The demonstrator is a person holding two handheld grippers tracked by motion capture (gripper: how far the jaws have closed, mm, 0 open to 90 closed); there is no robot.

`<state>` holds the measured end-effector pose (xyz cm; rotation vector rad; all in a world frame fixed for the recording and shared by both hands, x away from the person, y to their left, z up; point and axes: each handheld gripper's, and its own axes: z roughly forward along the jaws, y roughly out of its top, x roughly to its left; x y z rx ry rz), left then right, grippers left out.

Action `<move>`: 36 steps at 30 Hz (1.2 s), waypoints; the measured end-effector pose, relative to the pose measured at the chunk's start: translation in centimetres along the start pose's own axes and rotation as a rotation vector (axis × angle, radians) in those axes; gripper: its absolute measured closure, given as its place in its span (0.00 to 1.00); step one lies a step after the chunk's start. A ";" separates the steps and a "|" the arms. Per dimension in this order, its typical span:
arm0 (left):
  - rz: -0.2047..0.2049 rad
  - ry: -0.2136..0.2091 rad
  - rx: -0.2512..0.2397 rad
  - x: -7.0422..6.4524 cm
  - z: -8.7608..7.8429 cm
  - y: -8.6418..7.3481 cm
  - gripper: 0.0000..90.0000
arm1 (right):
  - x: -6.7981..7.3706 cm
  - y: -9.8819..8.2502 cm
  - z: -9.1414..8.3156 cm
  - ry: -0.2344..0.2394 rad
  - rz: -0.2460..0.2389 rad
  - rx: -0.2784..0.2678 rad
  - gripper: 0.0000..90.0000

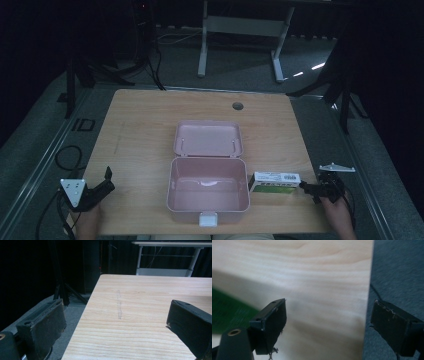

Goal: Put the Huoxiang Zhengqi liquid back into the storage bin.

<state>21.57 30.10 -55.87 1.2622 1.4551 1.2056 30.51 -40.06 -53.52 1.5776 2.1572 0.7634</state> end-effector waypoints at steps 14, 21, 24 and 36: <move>0.006 -0.024 0.012 -0.1 0.2 0.0 0.03 | 1.2 0.0 -0.7 0.138 -0.250 0.289 0.15; 0.005 -0.025 0.012 -0.1 0.2 0.0 0.03 | 2.2 0.4 -1.7 0.203 -0.435 0.384 0.14; 0.005 -0.026 0.013 -0.1 0.2 0.0 0.03 | 2.7 0.4 -1.9 0.230 -0.505 0.434 0.14; 0.003 -0.030 0.013 0.0 0.3 0.0 0.03 | 5.6 0.4 -2.6 0.368 -0.764 0.628 0.15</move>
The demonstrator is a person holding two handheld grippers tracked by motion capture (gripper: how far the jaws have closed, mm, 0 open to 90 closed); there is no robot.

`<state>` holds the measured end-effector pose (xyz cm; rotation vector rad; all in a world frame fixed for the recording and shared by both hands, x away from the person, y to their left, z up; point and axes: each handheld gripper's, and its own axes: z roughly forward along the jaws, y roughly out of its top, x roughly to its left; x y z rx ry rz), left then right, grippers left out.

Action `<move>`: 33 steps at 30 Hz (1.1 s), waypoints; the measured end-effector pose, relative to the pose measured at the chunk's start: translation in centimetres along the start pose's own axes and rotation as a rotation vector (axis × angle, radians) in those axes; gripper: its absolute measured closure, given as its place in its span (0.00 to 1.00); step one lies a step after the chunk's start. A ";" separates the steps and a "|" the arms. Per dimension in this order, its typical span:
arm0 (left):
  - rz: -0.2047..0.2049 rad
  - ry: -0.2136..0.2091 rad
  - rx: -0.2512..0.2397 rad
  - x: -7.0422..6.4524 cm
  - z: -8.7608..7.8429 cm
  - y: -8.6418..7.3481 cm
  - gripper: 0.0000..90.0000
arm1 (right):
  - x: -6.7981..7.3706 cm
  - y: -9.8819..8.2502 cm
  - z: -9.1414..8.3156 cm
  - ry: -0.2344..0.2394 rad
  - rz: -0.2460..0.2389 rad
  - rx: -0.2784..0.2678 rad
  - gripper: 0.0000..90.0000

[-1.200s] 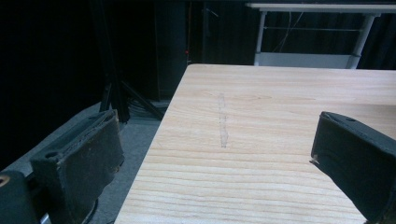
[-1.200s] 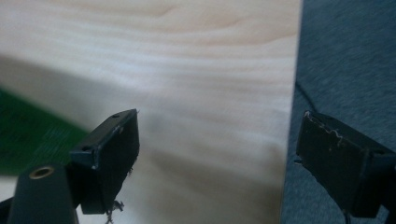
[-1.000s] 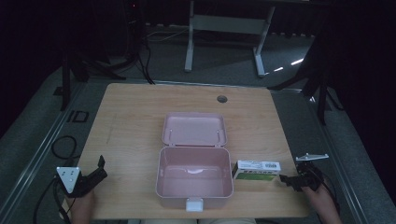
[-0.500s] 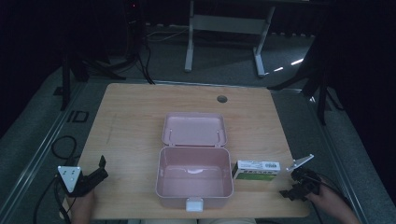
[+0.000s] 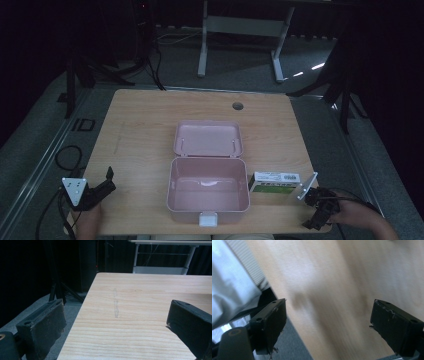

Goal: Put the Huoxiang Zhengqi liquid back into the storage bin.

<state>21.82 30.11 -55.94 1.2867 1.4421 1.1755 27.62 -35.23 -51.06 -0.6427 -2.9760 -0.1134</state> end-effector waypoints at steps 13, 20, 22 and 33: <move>0.004 -0.009 0.003 0.0 0.1 0.0 0.03 | 2.6 3.3 0.3 -0.009 -0.191 0.145 0.17; 0.006 -0.012 0.004 0.0 0.1 0.0 0.03 | 3.9 5.5 -0.3 -0.045 -0.270 0.176 0.17; 0.007 -0.013 0.006 0.0 0.1 0.0 0.03 | 4.2 6.0 -0.4 -0.050 -0.297 0.185 0.18; 0.008 -0.017 0.007 0.0 0.1 0.0 0.03 | 5.4 9.0 -1.8 -0.035 -0.406 0.155 0.23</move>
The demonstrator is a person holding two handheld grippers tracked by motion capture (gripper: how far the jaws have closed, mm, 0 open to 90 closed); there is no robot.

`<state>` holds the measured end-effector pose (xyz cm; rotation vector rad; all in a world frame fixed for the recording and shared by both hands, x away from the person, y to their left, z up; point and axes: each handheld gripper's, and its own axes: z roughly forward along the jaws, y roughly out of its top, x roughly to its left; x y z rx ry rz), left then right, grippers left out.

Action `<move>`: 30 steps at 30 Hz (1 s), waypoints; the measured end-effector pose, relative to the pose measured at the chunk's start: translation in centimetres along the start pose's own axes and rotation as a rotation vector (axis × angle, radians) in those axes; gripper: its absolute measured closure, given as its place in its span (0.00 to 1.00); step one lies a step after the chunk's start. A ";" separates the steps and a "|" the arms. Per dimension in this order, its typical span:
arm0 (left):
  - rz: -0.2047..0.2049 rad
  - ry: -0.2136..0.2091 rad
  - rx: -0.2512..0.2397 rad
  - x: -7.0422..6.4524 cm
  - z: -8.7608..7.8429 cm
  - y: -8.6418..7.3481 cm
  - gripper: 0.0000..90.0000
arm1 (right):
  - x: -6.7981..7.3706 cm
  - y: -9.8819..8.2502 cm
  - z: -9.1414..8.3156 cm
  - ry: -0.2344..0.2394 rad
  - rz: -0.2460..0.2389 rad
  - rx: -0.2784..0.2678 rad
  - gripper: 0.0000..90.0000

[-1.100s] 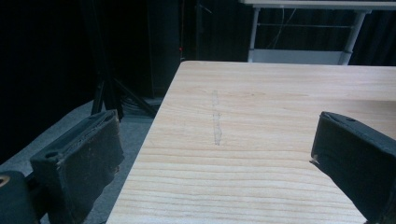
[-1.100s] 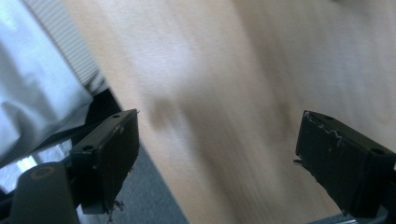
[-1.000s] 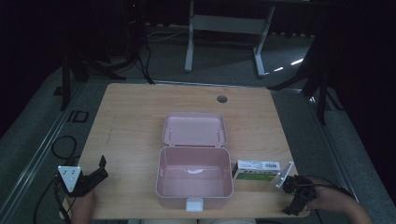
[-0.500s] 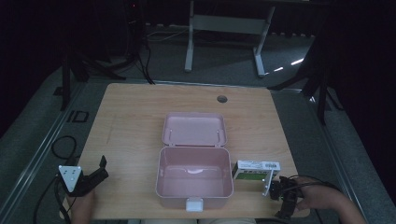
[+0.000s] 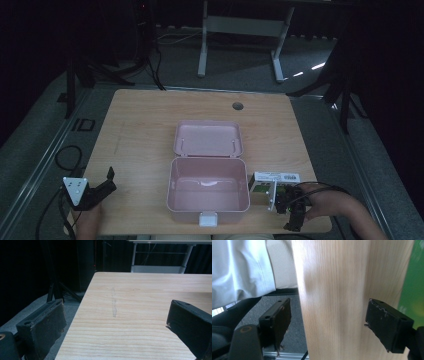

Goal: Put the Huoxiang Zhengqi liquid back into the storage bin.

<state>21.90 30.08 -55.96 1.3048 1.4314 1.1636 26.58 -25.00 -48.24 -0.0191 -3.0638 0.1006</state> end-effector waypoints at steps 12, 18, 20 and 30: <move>-0.002 -0.002 0.003 0.0 0.1 0.0 0.03 | -0.6 1.2 -5.3 -0.048 -0.080 -0.051 0.25; -0.004 -0.004 0.004 0.0 0.1 0.0 0.03 | -1.8 1.0 -6.9 -0.095 -0.051 -0.038 0.25; -0.003 -0.005 0.005 0.0 0.1 0.0 0.03 | -2.3 0.8 -7.1 -0.110 -0.040 -0.028 0.25; 0.003 -0.001 0.009 -0.1 0.1 0.0 0.03 | -6.1 -1.2 -7.4 -0.103 0.038 -0.051 0.28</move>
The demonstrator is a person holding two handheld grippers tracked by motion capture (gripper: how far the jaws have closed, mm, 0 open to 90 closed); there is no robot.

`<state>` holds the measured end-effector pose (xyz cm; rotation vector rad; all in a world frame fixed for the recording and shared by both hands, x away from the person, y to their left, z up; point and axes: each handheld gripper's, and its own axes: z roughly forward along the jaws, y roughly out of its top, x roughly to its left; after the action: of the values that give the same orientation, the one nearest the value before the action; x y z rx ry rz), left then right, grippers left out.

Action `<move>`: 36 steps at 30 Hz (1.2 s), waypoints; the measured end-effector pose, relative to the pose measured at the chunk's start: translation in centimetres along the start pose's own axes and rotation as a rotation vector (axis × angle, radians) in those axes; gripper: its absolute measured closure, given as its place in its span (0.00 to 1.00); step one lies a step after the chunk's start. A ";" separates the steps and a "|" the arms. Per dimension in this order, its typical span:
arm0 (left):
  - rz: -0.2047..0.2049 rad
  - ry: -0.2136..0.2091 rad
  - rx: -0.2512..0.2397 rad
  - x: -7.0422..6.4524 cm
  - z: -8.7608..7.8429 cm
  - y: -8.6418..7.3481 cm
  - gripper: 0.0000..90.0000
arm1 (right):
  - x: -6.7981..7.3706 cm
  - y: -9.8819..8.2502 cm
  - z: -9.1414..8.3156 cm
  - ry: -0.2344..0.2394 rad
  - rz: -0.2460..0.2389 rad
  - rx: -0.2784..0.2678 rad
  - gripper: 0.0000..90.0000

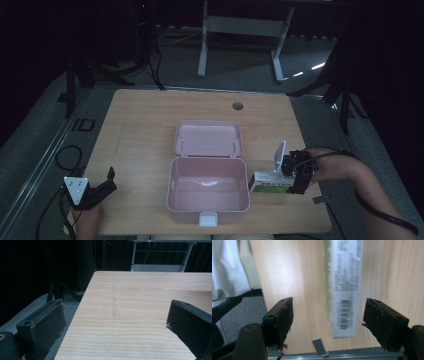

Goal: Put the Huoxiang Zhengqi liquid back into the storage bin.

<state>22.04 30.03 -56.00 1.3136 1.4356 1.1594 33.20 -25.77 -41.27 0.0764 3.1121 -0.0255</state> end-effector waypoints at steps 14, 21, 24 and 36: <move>0.013 0.006 0.012 -0.1 0.1 0.0 0.03 | -2.3 -0.5 3.2 0.017 0.025 0.041 0.39; 0.007 0.005 0.012 0.0 0.1 0.0 0.03 | -2.3 0.1 4.7 0.028 0.017 0.052 0.47; 0.008 0.005 0.013 0.0 0.1 0.0 0.03 | -2.3 0.5 5.0 0.025 0.016 0.046 0.48; 0.009 0.007 0.013 -0.1 0.1 0.0 0.03 | -2.3 1.1 5.3 0.064 0.029 0.047 0.68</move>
<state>22.13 29.99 -56.03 1.3279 1.4457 1.1637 35.70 -24.89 -46.49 0.1253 3.1739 -0.0979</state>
